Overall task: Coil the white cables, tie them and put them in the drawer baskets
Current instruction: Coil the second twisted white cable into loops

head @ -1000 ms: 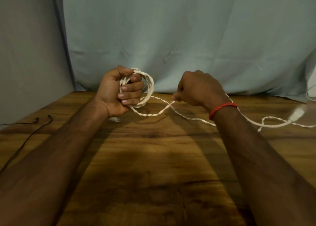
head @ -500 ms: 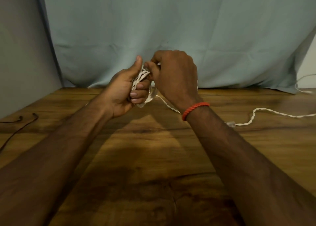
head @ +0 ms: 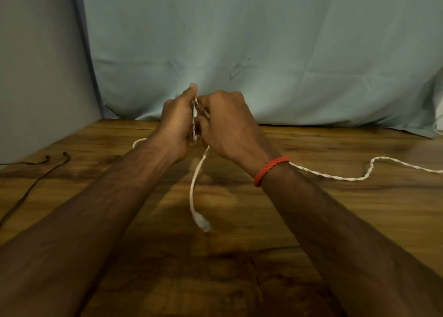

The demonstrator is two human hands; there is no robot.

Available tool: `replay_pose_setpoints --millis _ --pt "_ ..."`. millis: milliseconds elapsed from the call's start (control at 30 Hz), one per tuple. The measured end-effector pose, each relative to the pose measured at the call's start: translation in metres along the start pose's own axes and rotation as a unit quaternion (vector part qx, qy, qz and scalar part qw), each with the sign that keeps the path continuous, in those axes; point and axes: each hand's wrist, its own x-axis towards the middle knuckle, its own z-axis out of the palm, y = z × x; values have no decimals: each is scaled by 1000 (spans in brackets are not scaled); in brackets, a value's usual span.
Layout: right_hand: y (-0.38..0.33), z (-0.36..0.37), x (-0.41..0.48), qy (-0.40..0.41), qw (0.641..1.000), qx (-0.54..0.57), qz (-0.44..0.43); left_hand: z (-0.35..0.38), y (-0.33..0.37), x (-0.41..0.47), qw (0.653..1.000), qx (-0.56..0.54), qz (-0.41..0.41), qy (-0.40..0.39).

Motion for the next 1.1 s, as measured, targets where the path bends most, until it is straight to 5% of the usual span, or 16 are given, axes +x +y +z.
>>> replay_pose_setpoints --millis 167,433,767,900,1100 --pt "4 -4 -1 -23 982 187 16 -6 7 5 989 -136 -51 2" --pt "21 -6 -8 -326 895 303 32 -58 33 34 920 -392 -15 2" --pt "77 -2 -2 -277 874 358 178 -52 30 18 897 -369 -4 -241" --pt "89 -12 -2 -284 908 246 185 -57 34 19 873 -415 -3 -257" --pt "72 -10 -1 -285 883 325 182 -52 33 17 880 -395 -40 -261"
